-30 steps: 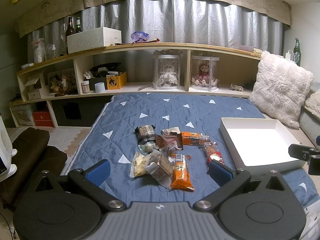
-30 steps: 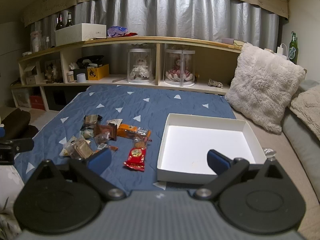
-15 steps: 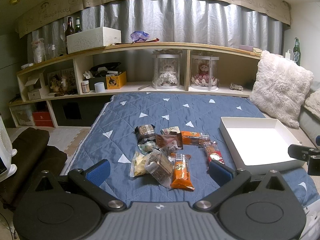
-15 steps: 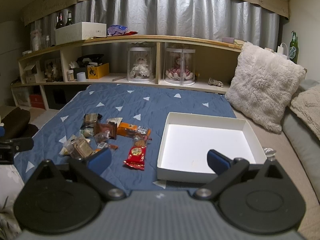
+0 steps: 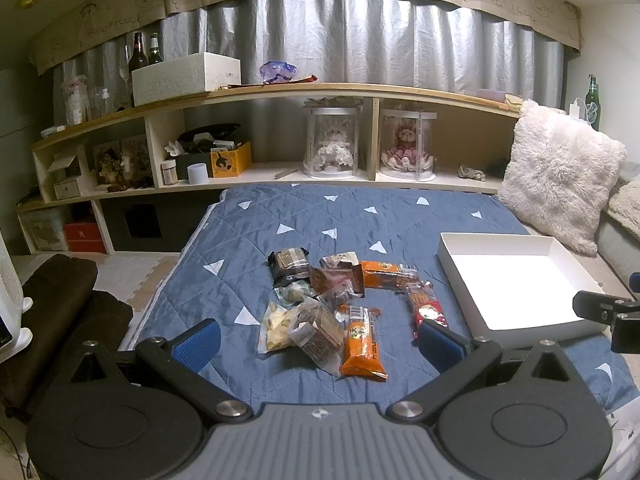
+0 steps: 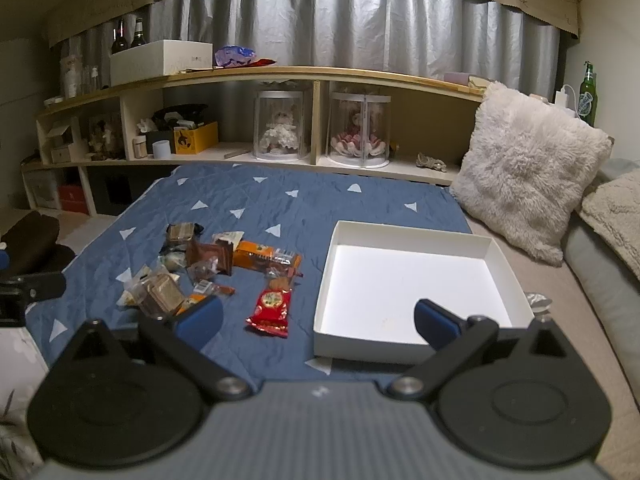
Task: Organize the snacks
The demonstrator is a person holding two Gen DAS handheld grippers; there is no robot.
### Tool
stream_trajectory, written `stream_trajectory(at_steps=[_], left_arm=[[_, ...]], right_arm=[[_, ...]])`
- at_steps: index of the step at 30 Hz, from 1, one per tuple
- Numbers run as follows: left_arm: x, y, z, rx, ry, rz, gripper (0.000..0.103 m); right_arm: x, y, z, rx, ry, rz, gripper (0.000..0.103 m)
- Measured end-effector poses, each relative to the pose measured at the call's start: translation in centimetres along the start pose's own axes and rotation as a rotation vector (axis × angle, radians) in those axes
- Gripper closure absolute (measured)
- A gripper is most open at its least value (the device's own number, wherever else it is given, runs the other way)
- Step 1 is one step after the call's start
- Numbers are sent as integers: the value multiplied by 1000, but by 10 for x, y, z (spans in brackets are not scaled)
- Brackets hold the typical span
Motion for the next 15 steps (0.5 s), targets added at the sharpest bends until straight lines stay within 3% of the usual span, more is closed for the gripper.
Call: stream_trajectory(at_steps=[15], left_arm=[[0,0,0,0,0,1,0]], right_arm=[[1,-1,1,-3,1,4,1]])
Point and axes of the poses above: each gripper's, at about its wrist camera, not at the fingertips, and x roughly the way its jaws point, z to its left, y to its underside, the point moved 9 cm from there along x, roughly the way its jaws point, and after that the axes turned 1 degree about x, right-handed, at the moved point
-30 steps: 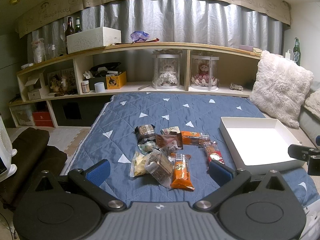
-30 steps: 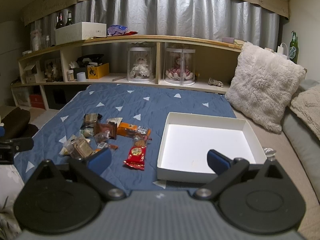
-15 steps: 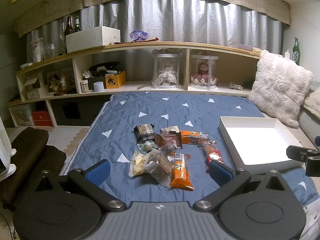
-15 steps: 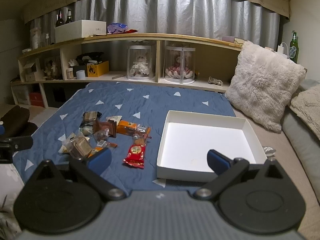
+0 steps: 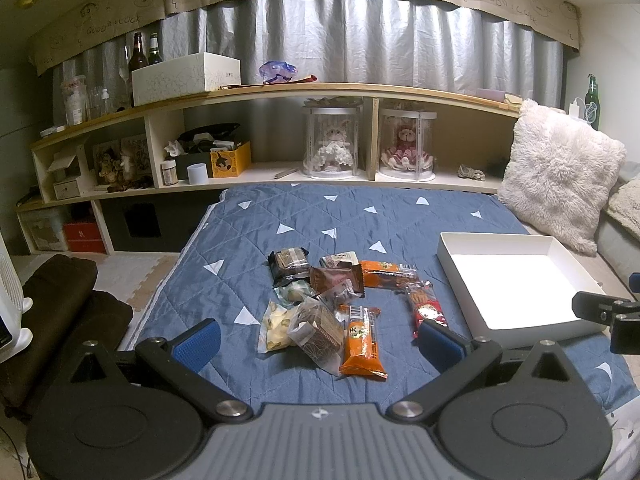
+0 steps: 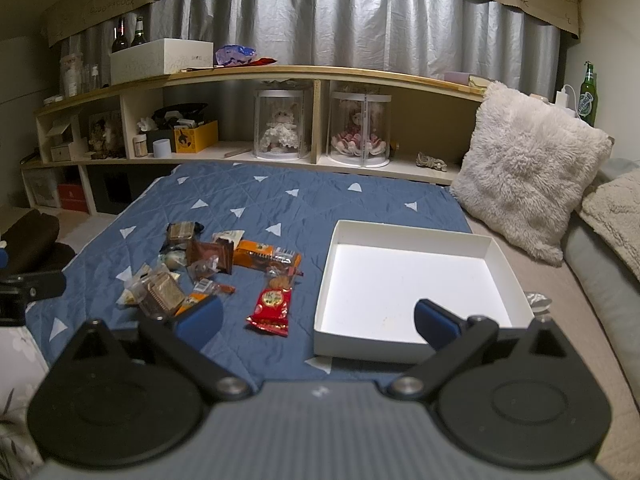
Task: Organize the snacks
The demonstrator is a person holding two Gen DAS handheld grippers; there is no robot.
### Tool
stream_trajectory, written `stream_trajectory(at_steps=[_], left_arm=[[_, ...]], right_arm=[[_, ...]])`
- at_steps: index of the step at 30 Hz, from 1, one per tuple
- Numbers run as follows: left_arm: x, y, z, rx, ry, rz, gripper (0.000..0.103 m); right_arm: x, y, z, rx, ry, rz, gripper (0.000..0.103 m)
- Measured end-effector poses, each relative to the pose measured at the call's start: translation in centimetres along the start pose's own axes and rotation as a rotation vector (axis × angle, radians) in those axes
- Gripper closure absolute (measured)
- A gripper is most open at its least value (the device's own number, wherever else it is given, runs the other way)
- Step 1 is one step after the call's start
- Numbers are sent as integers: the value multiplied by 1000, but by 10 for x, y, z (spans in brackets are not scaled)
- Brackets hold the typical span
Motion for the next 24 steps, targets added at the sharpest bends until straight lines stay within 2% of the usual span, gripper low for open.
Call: stream_trajectory(at_steps=[24], left_arm=[[0,0,0,-1,0,1,0]], right_arm=[[-1,1,1,-5,0,4,1]])
Point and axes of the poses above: each gripper's, at about its wrist camera, not at the fingertips, and x roughly the way its jaws point, z to its left, y to its underside, the point moved 9 cm from there along x, roughly the way its jaws point, and after that the axes turned 1 degree about x, right-handed, at the moved point
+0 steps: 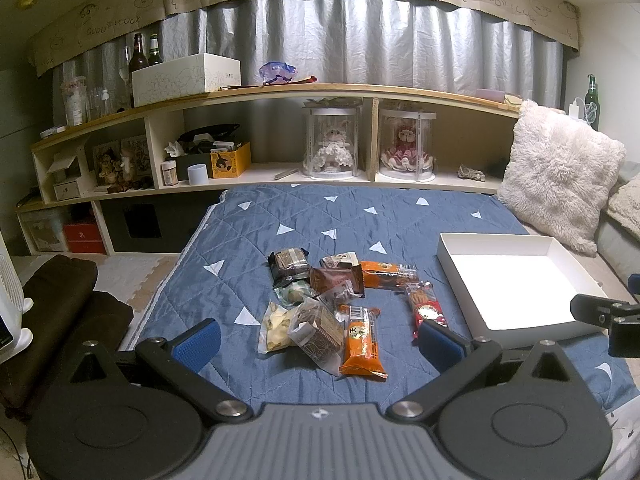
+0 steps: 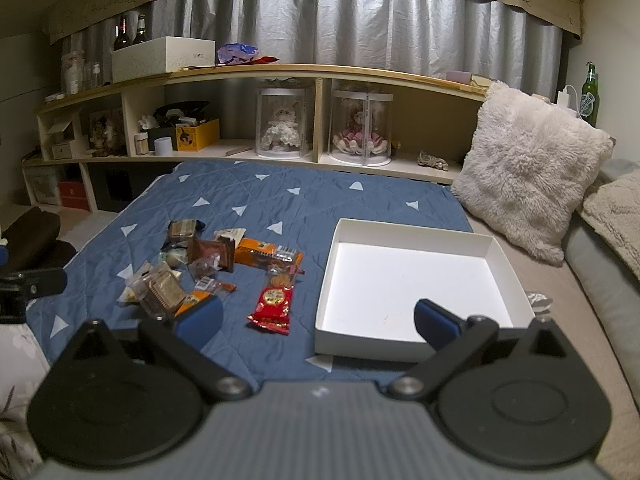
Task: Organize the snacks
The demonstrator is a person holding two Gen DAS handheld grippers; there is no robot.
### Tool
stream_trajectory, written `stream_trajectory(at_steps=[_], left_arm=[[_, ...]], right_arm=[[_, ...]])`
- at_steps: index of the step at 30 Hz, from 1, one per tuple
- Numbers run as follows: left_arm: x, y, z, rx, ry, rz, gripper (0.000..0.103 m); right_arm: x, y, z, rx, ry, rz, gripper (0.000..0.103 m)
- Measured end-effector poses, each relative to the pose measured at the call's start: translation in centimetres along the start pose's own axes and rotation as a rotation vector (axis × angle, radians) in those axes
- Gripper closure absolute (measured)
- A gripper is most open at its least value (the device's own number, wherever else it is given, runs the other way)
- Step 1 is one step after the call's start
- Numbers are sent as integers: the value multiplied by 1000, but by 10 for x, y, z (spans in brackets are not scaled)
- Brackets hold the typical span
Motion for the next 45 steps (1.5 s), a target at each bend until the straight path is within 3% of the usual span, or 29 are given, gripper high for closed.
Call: stream_trajectory(at_steps=[9,22,37,45], left_arm=[[5,0,-2,-16,-7,28,0],[44,-14,-12,-19,17,76,0],[119,-36,1,-54,6,182,0],[162,-39,11,-63,-23,258,0]], right_arm=[[6,-3,1,14,-9,13,1],[43,-23,5,19,-34,37,1],[125,-53,11,63,-93,99,1],[180,-50,11,97,-92,171,1]])
Point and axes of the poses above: each gripper's, at about its wrist camera, not at the fingertips, and x roughly the way its jaws point, z to its left, y to its underside, the point moved 9 cm from there along x, roughly the way its jaws point, and after that the axes turned 1 degree about x, right-handed, at the moved point
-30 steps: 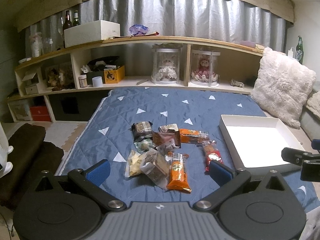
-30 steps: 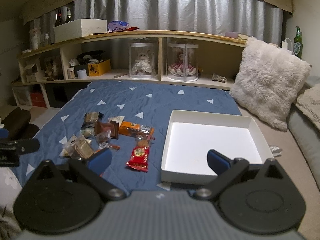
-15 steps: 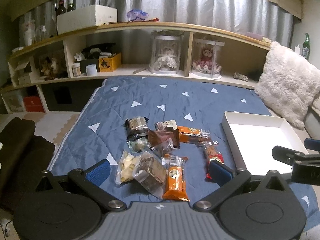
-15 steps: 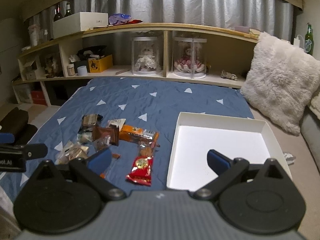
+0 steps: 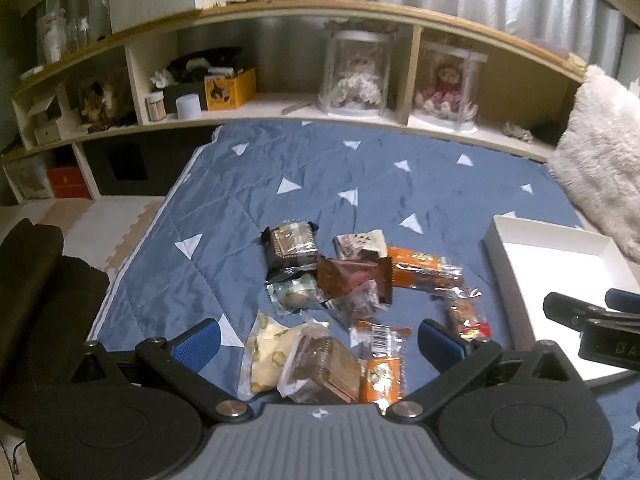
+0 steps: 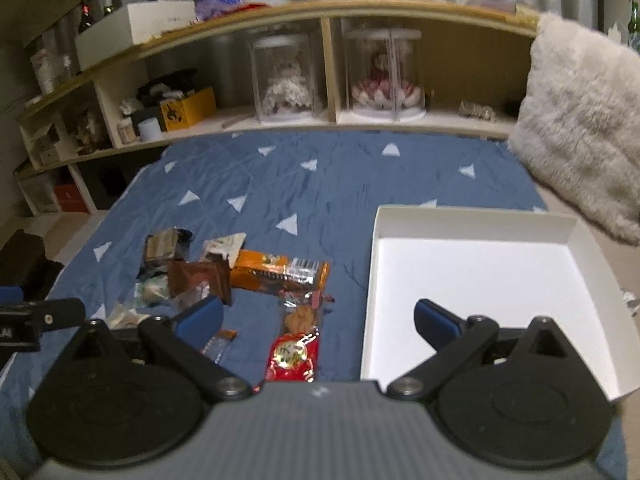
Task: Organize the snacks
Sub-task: 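Grasp the red cracker pack with the right tool while the left tool grasps the clear brown cake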
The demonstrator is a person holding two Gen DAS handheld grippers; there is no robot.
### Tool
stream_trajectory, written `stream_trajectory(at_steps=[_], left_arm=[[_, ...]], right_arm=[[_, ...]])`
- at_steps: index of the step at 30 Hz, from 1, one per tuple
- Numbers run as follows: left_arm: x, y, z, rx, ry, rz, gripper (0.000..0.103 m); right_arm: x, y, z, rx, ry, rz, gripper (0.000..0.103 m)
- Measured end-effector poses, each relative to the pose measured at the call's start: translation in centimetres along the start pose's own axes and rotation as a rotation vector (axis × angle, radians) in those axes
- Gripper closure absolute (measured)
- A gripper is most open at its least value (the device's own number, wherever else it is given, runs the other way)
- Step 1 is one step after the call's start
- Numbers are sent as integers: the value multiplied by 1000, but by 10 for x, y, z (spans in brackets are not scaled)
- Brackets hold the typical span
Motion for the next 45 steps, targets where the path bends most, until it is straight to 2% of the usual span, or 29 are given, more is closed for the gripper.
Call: stream_trajectory(at_steps=[6,10,13,16,19,21,24,29,31,35,41,45], left_arm=[[28,-6,5,6,5,48,0],[45,-7,8,8,20,79,0],[54,-7,9,-6,68,101,0],[62,-7,11,-12,77,114,0],[66,-6,13,-25,108,111,0],[68,-6,15,-37,125,100,0],[71,-5,14,-33,148,107,0],[77,3,13,-65,237,183,0],[79,8,14,-94,266,222,0],[86,17,18,-132,260,291,0],[93,19,26,-189,276,318,5],[98,21,29,-198,285,343,9]], right_arm=[[37,8,-2,17,-10,56,1],[59,13,0,29,-47,96,1],[73,18,2,41,-61,116,1],[84,23,5,40,-89,137,1],[84,25,9,9,-84,118,2],[84,26,13,-7,-90,110,12],[87,33,19,20,-141,153,20],[103,48,19,23,-82,228,30],[103,48,22,1,-78,224,33],[101,55,26,-12,-91,245,50],[85,66,29,3,-137,283,55],[68,80,36,-42,-178,318,55]])
Point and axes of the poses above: each gripper's, at about its wrist camera, not at the fingertips, and x roughly the way its jaws point, z to its left, y to its underside, the point moved 9 cm from there along x, roughly the way its jaws point, and after that the axes turned 1 degree about x, right-handed, at the moved point
